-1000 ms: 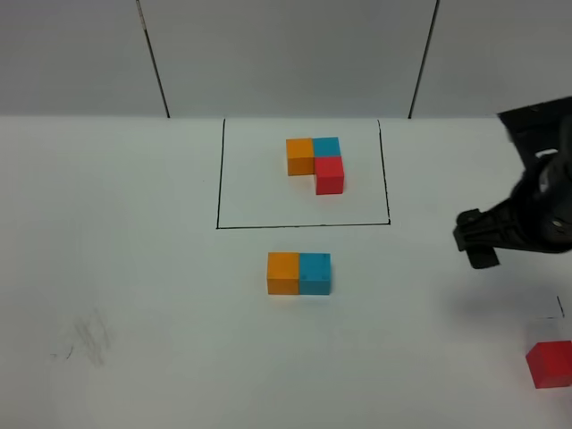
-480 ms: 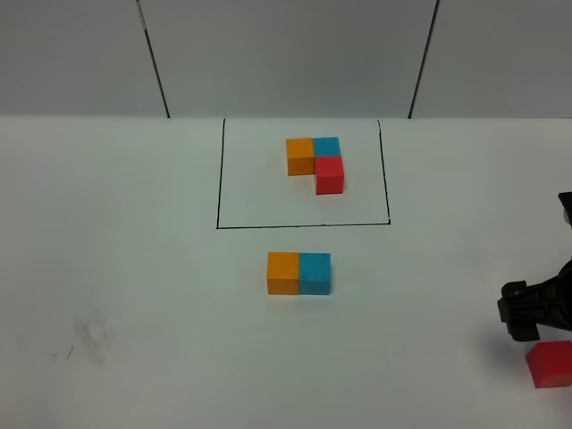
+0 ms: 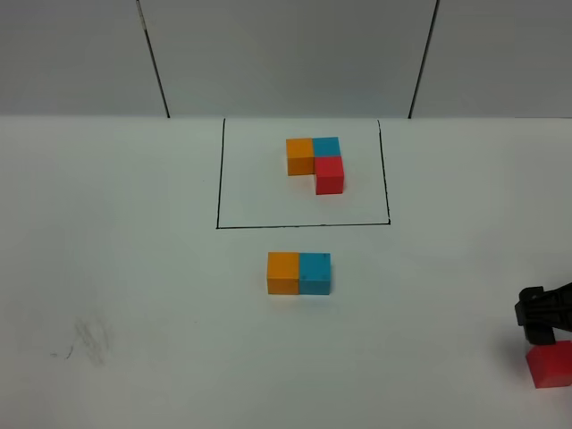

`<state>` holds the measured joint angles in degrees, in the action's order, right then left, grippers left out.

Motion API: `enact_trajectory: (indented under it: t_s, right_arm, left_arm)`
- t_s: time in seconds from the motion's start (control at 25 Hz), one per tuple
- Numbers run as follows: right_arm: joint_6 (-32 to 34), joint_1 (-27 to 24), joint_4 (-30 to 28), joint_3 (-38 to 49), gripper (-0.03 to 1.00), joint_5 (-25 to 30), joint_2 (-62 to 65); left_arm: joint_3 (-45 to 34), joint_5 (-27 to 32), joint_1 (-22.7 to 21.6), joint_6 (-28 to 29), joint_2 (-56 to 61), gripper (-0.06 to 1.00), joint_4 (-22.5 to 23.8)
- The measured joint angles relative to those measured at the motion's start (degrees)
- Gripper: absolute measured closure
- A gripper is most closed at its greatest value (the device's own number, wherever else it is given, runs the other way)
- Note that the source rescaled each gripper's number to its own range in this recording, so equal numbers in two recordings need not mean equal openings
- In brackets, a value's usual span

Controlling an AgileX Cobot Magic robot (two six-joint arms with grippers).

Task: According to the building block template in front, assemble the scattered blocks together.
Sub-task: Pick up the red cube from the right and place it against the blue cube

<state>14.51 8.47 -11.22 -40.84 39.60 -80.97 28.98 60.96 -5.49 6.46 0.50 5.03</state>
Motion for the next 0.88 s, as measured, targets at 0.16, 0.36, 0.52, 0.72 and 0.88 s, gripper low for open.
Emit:
enact_trajectory:
  t_s: [0.16, 0.36, 0.52, 0.72, 0.88]
  right_arm:
    - [0.00, 0.00, 0.06, 0.00, 0.04, -0.34, -3.91]
    - [0.00, 0.00, 0.16, 0.00, 0.04, -1.56, -6.77]
    - [-0.05, -0.20, 0.30, 0.00, 0.05, -3.05, -8.74]
    - [-0.05, -1.54, 0.47, 0.00, 0.07, -3.40, -11.52]
    - [-0.32, -1.96, 0.47, 0.00, 0.08, -4.26, -12.70]
  left_arm:
    - [0.00, 0.00, 0.00, 0.00, 0.00, 0.66, 0.00]
    - [0.00, 0.00, 0.00, 0.00, 0.00, 0.66, 0.00]
    - [0.00, 0.00, 0.00, 0.00, 0.00, 0.66, 0.00]
    - [0.00, 0.00, 0.00, 0.00, 0.00, 0.66, 0.00]
    - [0.00, 0.00, 0.00, 0.00, 0.00, 0.66, 0.00]
